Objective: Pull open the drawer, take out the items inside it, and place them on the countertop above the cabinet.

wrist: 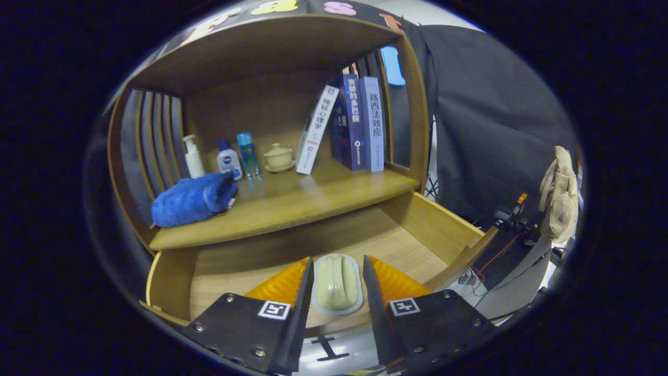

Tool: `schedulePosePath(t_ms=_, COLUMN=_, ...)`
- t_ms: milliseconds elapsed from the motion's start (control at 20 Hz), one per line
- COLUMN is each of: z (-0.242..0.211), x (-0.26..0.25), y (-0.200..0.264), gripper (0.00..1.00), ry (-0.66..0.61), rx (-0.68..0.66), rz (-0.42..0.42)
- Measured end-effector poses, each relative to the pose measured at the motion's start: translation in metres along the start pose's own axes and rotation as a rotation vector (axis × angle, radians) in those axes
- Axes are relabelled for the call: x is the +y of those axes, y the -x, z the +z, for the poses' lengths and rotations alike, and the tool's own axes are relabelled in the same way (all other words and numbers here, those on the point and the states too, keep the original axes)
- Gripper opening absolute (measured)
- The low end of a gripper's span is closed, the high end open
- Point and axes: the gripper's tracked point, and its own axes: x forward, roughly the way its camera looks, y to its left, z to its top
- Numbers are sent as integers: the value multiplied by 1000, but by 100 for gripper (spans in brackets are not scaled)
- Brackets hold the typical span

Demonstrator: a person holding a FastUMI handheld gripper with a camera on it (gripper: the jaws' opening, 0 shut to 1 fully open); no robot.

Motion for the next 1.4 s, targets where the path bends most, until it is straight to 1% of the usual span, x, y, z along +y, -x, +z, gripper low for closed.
schedulePosePath(t_ms=100, z=-6, x=-4, y=-17, gripper=54, ry=-3, rx=81, rz=-37)
schedulePosePath(t_ms=200, z=-18, x=1, y=-36, gripper=55, ry=-1, rx=153, rz=-29)
schedulePosePath(t_ms=250, z=-13, x=-4, y=-35, gripper=55, ry=17, rx=162, rz=-54)
schedulePosePath(t_ms=400, z=-22, x=6, y=-51, gripper=53, ry=-21, rx=236, rz=-13)
schedulePosePath(t_ms=500, z=-36, x=4, y=-60, gripper=53, ry=-22, rx=309, rz=-20)
schedulePosePath(t_ms=550, z=-40, x=6, y=-59, gripper=50, ry=-14, rx=332, rz=-27)
schedulePosePath(t_ms=600, z=-43, x=7, y=-62, gripper=50, ry=-10, rx=354, rz=-28)
schedulePosePath(t_ms=850, z=-60, x=9, y=-65, gripper=49, ry=41, rx=452, rz=-17)
schedulePosePath(t_ms=1050, z=-60, x=7, y=-70, gripper=50, ry=12, rx=459, rz=-26)
schedulePosePath(t_ms=1100, z=-53, x=8, y=-58, gripper=50, ry=-8, rx=443, rz=-16)
schedulePosePath(t_ms=1150, z=-55, x=11, y=-67, gripper=33, ry=-26, rx=436, rz=4)
schedulePosePath(t_ms=1250, z=-55, x=9, y=-68, gripper=17, ry=-49, rx=424, rz=13)
schedulePosePath(t_ms=1400, z=-53, x=8, y=-69, gripper=17, ry=-33, rx=403, rz=-2)
